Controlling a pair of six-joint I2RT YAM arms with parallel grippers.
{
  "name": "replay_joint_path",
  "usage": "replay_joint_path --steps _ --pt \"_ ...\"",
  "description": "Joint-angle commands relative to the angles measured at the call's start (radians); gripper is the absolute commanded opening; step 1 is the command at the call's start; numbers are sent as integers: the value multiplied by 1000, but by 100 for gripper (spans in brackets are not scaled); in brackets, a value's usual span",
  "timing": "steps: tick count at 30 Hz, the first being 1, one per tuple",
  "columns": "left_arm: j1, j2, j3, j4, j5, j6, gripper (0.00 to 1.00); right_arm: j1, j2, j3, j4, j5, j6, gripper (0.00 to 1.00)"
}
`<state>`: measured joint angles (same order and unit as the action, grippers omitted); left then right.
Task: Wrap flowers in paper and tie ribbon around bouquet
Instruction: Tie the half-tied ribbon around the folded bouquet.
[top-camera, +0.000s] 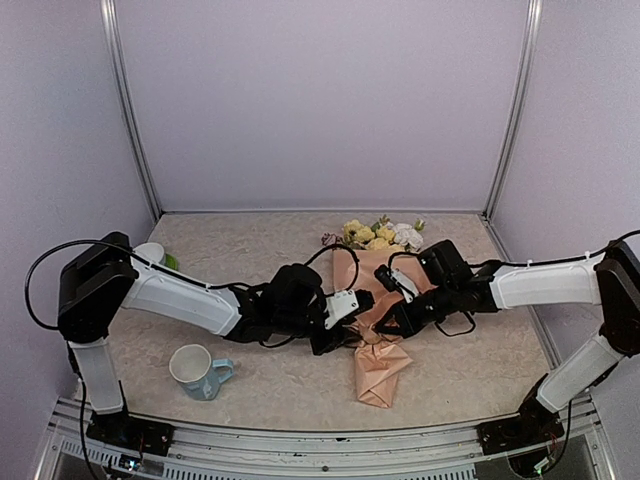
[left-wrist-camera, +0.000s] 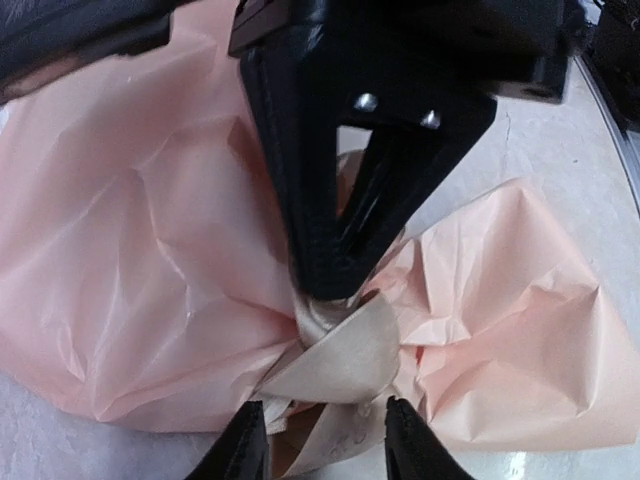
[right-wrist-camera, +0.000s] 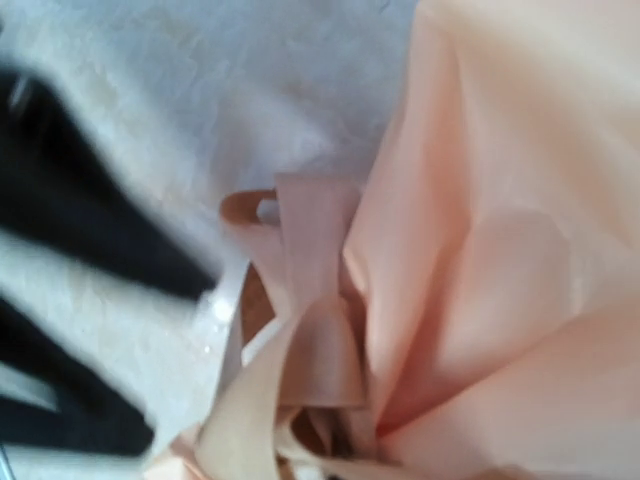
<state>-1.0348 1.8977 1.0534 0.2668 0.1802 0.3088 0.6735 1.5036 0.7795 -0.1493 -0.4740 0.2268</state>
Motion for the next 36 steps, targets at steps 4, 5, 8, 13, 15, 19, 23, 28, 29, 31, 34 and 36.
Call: replay_joint_path --steps 4,5,8,13,15,19,23,28,29,31,34,36 --pt "-52 -22 -87 223 -178 83 30 5 -29 35 -32 44 -5 14" --pt "-54 -18 -78 216 -164 88 31 5 -25 36 -37 51 -5 14" --pt "-64 20 -46 173 -187 104 31 5 -12 39 -55 69 -10 15" --pt "-75 54 -39 170 -219 110 33 5 -10 27 -39 42 -12 22" --pt "-82 66 -28 175 -242 111 32 6 1 30 -36 37 -13 23" --pt "-91 83 -12 188 -266 103 29 5 20 36 -31 33 -16 22" --pt "-101 84 -9 200 -277 103 26 5 28 34 -22 21 -21 10" --pt "-109 91 10 194 -279 105 21 5 31 36 -12 -22 -28 0" --pt "-110 93 14 195 -282 105 21 6 27 35 -8 -38 -31 0" --pt "-109 93 19 199 -290 107 20 5 22 32 -6 -67 -40 0" --pt "-109 94 26 203 -297 111 19 5 24 29 -18 -107 -60 0" --pt "-110 97 31 202 -294 113 19 5 28 28 -24 -110 -69 0"
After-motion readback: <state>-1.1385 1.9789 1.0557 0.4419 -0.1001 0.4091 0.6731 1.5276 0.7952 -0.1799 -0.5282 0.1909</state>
